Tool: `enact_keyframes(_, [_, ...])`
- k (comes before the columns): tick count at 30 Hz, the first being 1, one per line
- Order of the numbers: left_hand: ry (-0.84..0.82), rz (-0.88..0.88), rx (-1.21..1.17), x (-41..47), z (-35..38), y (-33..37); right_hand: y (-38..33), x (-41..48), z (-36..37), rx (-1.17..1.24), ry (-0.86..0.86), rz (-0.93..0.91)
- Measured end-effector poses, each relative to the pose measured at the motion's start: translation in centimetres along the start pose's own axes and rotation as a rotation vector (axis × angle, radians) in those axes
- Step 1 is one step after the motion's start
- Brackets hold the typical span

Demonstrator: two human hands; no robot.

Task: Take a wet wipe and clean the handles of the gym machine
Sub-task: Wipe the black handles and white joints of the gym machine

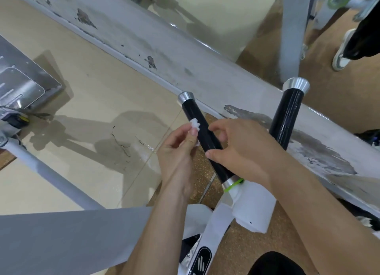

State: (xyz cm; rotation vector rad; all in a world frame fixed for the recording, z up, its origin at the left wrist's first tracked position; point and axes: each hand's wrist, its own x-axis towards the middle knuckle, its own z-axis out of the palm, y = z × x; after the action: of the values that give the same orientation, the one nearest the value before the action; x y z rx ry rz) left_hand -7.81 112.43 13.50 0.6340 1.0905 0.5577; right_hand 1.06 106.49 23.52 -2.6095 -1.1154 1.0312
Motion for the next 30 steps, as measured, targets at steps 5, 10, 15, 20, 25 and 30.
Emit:
enact_keyframes(5, [0.118, -0.046, -0.138, 4.0, 1.7, 1.3, -0.3, 0.1, 0.1, -0.043, -0.035, -0.007])
enact_keyframes(10, [0.143, -0.026, -0.133, 6.9, 1.7, 2.1, -0.1, 0.3, 0.2, -0.037, -0.028, 0.005])
enact_keyframes(15, [-0.025, 0.230, 0.263, 6.9, 1.0, 2.8, 0.4, 0.1, 0.1, 0.060, -0.029, 0.008])
enact_keyframes(20, [-0.040, 0.425, 0.819, 9.5, 3.3, 5.6, 0.2, 0.2, 0.2, -0.018, -0.030, -0.017])
enact_keyframes(25, [-0.328, -0.119, 0.910, 12.9, 3.5, 9.3, 0.2, 0.5, -0.2, -0.067, -0.050, -0.044])
enact_keyframes(30, [-0.348, -0.442, 0.561, 13.3, 1.5, 7.9, 0.3, 0.9, -0.4, -0.079, -0.057, -0.040])
